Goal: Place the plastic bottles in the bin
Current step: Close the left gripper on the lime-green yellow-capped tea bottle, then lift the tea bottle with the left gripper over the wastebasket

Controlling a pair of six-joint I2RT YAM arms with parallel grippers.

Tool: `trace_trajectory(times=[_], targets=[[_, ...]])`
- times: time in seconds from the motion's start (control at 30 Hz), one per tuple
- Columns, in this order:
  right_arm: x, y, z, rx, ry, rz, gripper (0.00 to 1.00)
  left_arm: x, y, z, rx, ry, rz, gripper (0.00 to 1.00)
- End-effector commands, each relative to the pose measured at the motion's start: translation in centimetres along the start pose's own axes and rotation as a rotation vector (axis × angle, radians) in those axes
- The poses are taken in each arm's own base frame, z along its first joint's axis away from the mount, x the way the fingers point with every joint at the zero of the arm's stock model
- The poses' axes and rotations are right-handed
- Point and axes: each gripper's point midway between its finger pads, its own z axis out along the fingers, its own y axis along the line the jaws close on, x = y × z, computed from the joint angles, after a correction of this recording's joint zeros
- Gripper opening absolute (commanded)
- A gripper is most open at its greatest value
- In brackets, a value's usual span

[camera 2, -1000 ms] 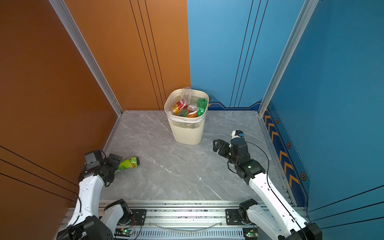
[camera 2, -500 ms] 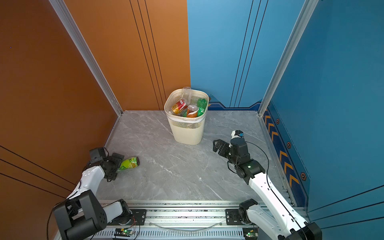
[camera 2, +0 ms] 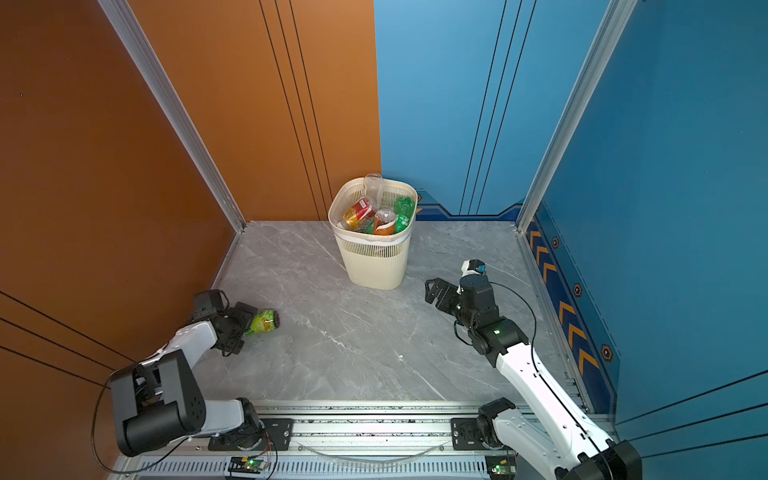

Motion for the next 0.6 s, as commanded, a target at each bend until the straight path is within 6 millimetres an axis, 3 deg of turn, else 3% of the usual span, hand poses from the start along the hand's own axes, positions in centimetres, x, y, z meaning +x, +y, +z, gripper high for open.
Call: trace_trajectory(times=[0.0,0.03,0.3,0.43,0.57], targets=[[-0.4,0.1,-0.1,-0.003,-0.018,-0.014,1.0,0.9,-0.9,0.5,0.023,0.038,0.023,0.88],[-0.4,0.1,-0.1,-0.004,-0.018,-0.01,1.0,1.1,-1.0,0.6,0.027,0.045,0.03,0.8],[-0.5,0.2,-0.4,-0.004,-0.021,-0.007,1.0,2.7,-1.9,0.7,0.071,0.092,0.069,0.57],[-0.5,0.0,-0.5,0.0,-0.026,-0.005,1.0,3.2,-4.1,-0.6,0.14,0.088,0.113,0.5],[-0.5,0.0,-0.7,-0.003,-0.027,0.0,1.0,3.4,-7.2,-3.3,0.208,0.061,0.189,0.49]])
